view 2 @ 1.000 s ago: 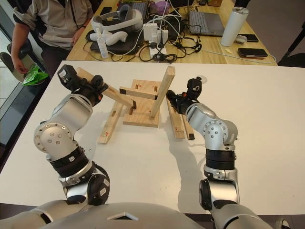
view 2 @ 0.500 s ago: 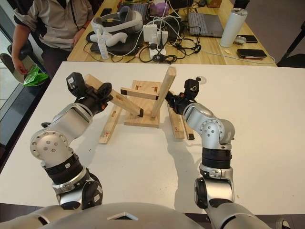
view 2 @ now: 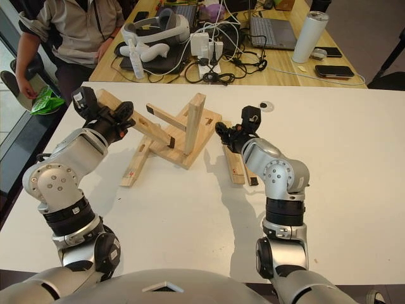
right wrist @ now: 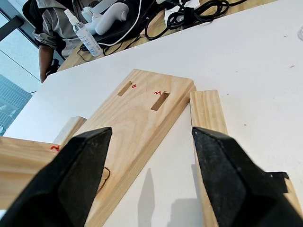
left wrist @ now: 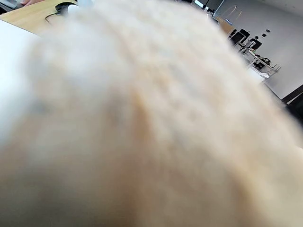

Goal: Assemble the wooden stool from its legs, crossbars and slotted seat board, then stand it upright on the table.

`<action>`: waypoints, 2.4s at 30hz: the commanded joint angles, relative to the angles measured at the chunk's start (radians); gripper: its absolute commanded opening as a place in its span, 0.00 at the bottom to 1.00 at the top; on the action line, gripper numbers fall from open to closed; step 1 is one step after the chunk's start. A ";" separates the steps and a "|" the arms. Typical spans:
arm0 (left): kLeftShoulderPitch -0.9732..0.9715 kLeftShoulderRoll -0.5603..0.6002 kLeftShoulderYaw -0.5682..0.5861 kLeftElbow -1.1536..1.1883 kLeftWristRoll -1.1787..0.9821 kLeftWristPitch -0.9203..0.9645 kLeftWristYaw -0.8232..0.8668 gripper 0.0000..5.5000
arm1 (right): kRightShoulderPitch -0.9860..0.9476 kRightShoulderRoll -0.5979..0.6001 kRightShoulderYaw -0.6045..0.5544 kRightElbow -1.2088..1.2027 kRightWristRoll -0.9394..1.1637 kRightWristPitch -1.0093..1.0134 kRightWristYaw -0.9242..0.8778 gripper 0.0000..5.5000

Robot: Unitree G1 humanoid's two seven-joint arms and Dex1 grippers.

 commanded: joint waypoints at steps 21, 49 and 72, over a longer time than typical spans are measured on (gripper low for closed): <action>-0.070 0.334 -0.193 0.316 0.194 -0.245 -0.530 0.19 | 0.001 0.025 -0.018 -0.006 -0.064 0.030 0.050 0.58; -0.008 0.196 -0.090 0.263 0.182 -0.035 -0.383 0.19 | -0.007 0.052 -0.020 -0.013 -0.108 -0.002 0.071 0.58; -0.048 0.211 -0.163 0.252 0.199 -0.082 -0.446 0.19 | -0.278 -0.332 0.131 0.100 0.033 -0.240 0.968 0.58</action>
